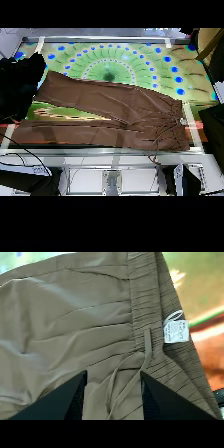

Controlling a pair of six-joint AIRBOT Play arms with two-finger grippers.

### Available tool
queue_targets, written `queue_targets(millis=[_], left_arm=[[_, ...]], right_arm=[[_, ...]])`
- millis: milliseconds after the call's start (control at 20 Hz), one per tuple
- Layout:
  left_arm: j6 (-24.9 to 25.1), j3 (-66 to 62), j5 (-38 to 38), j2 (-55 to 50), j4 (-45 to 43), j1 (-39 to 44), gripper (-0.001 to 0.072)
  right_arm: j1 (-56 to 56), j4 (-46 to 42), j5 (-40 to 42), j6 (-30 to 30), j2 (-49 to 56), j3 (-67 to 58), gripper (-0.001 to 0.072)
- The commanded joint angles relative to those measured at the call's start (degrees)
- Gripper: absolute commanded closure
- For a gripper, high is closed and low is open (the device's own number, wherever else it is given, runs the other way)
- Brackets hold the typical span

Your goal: Fold the clothes and pants, and hang the long-sleeved shirts on hangers.

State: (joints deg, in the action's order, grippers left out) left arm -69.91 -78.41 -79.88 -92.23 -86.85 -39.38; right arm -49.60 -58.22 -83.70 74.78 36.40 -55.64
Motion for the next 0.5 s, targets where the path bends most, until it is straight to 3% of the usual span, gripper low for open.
queue_targets(millis=[0, 150, 200, 300, 400, 450], left_arm=[[7.3, 0.0, 3.3, -1.7, 10.8, -5.7, 0.0251], [11.6, 0.0, 4.0, -2.3, 31.3, -15.5, 0.0251], [12.1, 0.0, 3.8, -3.0, 33.8, -18.2, 0.0251], [12.1, 0.0, 2.4, -5.1, 32.0, -21.7, 0.0250], [17.1, 0.0, -2.2, -8.0, 31.8, -22.5, 0.0239], [18.8, 0.0, -3.7, -9.5, 31.9, -22.0, 0.0200]], right_arm=[[0.0, 2.6, -2.3, 1.3, 0.0, 0.0, 0.0319], [0.0, 5.7, -2.4, 2.6, 0.0, 0.0, 0.0319], [0.0, 6.4, -2.3, 2.6, 0.0, 0.0, 0.0318], [0.0, 7.8, -2.3, 3.0, 0.0, 0.0, 0.0319], [0.0, 9.1, -2.3, 4.2, 0.0, 0.0, 0.0318], [0.0, 10.0, -2.3, 4.3, 0.0, 0.0, 0.0319]])
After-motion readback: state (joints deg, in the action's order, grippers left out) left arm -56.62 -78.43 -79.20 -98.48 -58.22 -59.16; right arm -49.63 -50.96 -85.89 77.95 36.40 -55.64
